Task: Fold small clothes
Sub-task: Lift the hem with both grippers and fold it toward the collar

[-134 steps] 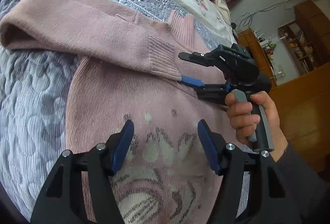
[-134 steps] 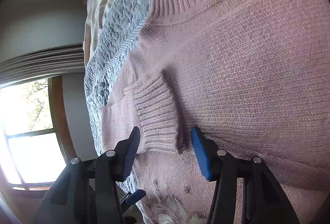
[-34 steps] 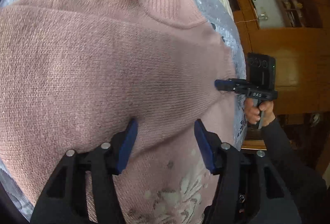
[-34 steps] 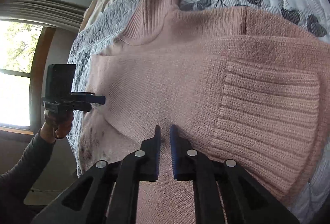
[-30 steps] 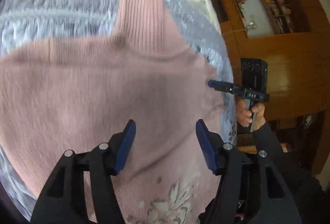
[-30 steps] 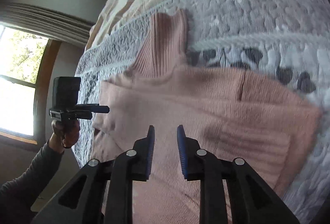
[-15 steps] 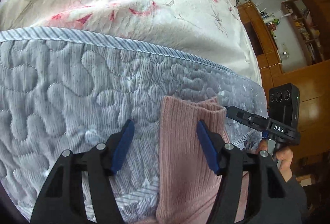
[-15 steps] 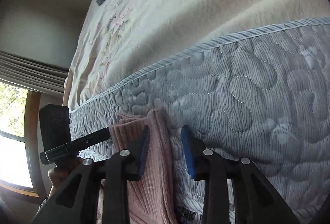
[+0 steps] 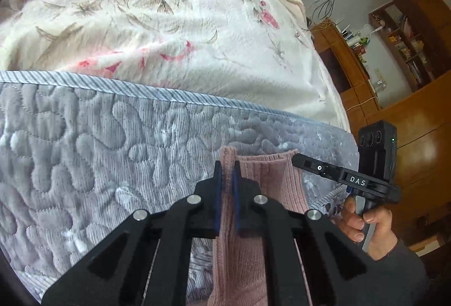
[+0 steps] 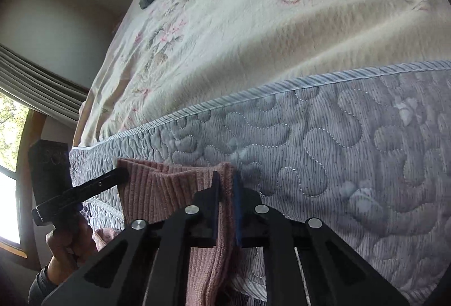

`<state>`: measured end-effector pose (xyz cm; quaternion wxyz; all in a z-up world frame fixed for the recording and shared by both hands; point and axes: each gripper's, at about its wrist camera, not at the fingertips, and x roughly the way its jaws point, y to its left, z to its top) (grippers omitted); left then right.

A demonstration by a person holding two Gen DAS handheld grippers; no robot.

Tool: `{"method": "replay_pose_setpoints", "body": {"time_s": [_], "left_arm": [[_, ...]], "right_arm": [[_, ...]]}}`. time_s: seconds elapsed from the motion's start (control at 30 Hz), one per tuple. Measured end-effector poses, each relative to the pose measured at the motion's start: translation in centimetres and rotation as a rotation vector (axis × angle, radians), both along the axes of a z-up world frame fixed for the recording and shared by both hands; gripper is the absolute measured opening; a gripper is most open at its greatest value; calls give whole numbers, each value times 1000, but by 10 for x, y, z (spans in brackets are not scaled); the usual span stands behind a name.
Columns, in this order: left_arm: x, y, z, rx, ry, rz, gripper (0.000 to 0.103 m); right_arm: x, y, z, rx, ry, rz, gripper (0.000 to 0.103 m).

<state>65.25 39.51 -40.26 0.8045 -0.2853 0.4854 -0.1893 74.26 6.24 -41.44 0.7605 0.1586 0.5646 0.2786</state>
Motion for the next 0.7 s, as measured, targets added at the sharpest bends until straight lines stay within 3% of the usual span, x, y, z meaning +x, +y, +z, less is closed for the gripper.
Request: {"method": "replay_pose_setpoints", "body": {"time_s": [0.17,0.43,0.57,0.7], "left_arm": [[-36,8,43,-16,-85,-23,4],[-91,-14,113,6,-180,-104,4],[-138,-19,119,21,-175,-132,4],[-187,-27,105,36,-140,-152,4]], "right_arm": [[-25,-12,43,59,-70,14,8],[-95,-16,128,104,-186,92,8],[-148,-17,143,89,-204,147,8],[-201,-18,132,60,-182,191,8]]}}
